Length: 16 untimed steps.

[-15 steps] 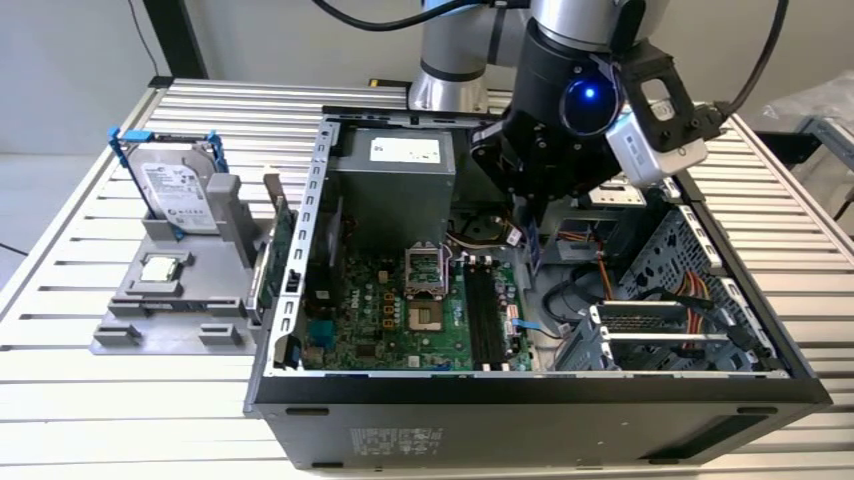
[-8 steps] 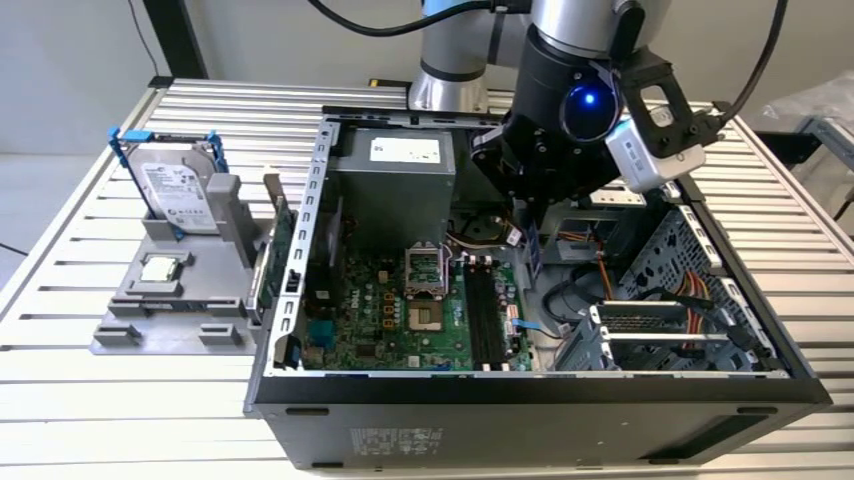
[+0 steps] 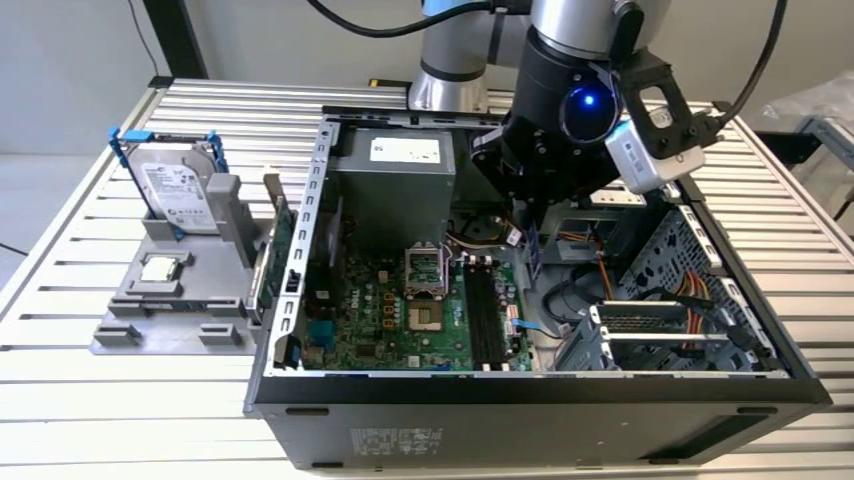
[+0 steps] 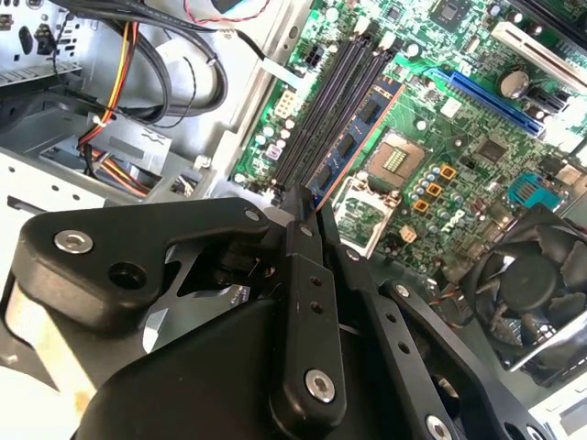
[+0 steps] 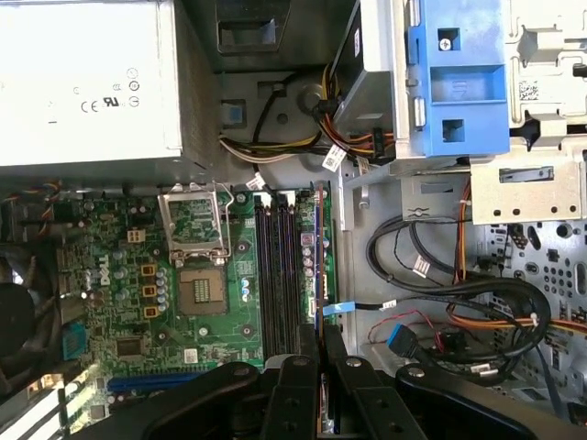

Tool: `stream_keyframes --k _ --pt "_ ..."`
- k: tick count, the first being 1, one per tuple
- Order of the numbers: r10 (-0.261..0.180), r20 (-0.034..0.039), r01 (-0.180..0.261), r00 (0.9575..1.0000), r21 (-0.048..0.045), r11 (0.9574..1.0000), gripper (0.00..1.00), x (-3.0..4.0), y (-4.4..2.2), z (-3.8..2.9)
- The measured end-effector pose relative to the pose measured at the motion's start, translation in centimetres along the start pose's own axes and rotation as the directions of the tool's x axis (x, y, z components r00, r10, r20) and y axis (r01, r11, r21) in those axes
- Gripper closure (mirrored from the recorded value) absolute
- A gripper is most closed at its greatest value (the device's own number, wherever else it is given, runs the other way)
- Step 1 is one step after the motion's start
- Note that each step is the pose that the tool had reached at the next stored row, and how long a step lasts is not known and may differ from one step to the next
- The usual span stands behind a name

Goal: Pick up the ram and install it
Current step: 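Insert the ram into the slot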

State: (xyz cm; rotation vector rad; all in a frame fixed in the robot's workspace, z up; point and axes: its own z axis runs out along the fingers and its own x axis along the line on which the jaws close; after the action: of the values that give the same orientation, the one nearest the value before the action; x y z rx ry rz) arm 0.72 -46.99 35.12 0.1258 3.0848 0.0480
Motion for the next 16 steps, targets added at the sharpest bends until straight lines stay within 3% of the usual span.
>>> stream_keyframes --k 16 --pt "0.0 0.0 0.0 1.0 0.0002 1.0 1.0 0.03 0.07 0.42"
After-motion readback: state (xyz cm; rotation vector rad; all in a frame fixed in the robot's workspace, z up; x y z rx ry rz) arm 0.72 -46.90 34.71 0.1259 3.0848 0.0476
